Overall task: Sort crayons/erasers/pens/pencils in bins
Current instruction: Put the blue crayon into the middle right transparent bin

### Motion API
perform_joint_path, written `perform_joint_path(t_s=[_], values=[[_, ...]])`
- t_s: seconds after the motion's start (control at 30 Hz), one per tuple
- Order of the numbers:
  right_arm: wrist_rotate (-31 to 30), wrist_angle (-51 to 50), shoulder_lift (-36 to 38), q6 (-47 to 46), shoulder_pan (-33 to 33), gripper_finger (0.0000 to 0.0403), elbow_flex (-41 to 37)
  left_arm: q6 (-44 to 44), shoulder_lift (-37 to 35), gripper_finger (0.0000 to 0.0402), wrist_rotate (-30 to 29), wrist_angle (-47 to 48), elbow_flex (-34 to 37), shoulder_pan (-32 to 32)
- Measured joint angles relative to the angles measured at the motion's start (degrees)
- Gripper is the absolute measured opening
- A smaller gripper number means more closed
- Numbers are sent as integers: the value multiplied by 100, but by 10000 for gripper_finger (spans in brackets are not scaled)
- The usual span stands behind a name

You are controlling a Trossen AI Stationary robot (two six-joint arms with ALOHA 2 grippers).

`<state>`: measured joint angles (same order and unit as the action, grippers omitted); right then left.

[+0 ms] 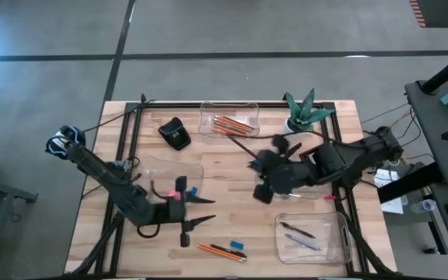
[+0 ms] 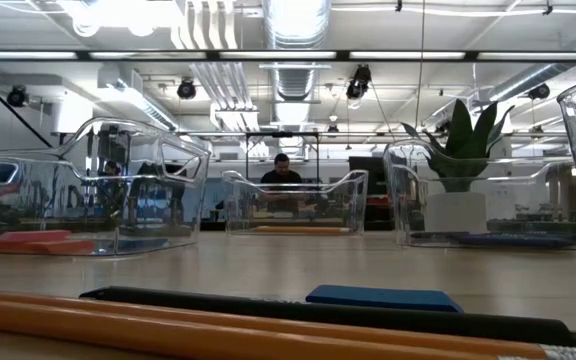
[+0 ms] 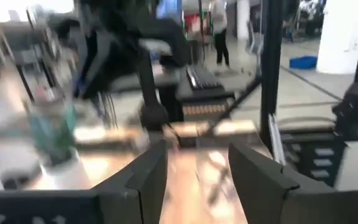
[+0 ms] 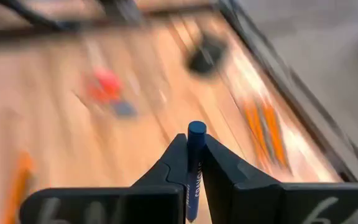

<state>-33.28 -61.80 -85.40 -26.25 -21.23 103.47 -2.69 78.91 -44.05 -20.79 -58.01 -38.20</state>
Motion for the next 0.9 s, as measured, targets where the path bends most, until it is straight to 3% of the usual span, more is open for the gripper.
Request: perform_joint_path(t_s=[0.13,0.27,0.5,0.7,0.9], values=[[-11,-1768,-16,-1345,8,18,-259,1465,224,155,6,924,43,38],[7,-2357,-55,-2057,3,18,-912,2348,607,155,195,1485,47,54],[103,-2236,-69,-2367,28,23,-2226,2652,1323,155,1702,1582,47,103],[656,-1603,-64,-2497,55,27,-3139,3066,1927,155,2971,1579,47,182],[728,-1113,-64,-2346,89,27,-3633,3387,2223,155,3617,1535,47,296]])
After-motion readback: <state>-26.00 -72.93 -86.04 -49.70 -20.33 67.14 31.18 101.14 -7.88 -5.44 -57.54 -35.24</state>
